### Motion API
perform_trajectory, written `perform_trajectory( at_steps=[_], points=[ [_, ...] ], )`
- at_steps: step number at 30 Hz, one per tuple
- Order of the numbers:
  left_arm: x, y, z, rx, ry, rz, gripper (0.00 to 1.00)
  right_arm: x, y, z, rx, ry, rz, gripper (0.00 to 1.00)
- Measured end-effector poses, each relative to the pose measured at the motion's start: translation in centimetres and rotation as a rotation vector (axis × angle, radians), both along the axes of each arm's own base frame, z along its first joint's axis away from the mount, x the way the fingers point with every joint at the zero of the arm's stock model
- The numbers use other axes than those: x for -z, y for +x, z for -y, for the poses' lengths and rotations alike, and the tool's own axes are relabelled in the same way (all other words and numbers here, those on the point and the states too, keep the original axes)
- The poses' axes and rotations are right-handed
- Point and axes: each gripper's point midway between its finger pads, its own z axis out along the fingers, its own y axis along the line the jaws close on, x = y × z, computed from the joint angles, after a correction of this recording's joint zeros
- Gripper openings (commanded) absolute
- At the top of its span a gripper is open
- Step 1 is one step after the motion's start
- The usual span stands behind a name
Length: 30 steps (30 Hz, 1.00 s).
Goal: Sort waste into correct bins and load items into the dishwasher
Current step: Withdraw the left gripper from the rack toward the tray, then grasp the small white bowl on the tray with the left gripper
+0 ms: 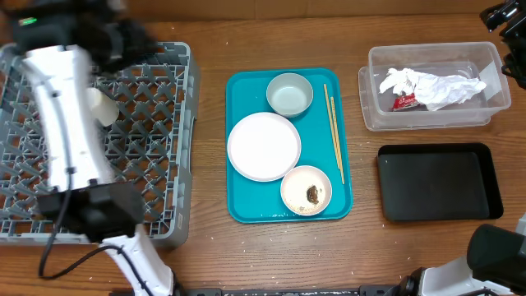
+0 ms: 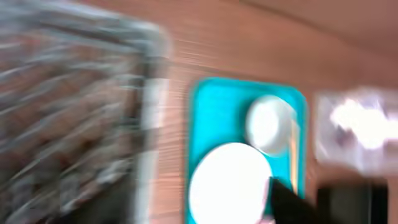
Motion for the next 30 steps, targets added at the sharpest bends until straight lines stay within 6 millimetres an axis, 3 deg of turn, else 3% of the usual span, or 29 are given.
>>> perform_trajectory(
  at_steps=[6, 10, 13, 17, 22, 30],
  points=[
    [2.1, 0.9, 14.7, 0.402, 0.025, 0.072, 0.89, 0.0, 0.0, 0.0, 0.000, 0.000, 0.000, 1.00],
    [6.6, 0.1, 22.7, 0.603, 0.114, 0.060, 0.86, 0.0, 0.0, 0.0, 0.000, 0.000, 0.000, 1.00],
    [11.0, -0.3, 26.9, 0.690, 0.217, 0.031, 0.82, 0.0, 0.0, 0.0, 0.000, 0.000, 0.000, 1.00],
    [16.6, -0.6, 30.7, 0.768, 0.355, 0.017, 0.73, 0.0, 0.0, 0.0, 0.000, 0.000, 0.000, 1.00],
    [21.7, -1.7, 33.3, 0.856, 0.492, 0.004, 0.63, 0.0, 0.0, 0.0, 0.000, 0.000, 0.000, 1.00],
    [23.9, -1.5, 33.0, 0.842, 0.579, -0.017, 0.49, 0.0, 0.0, 0.0, 0.000, 0.000, 0.000, 1.00]
  ],
)
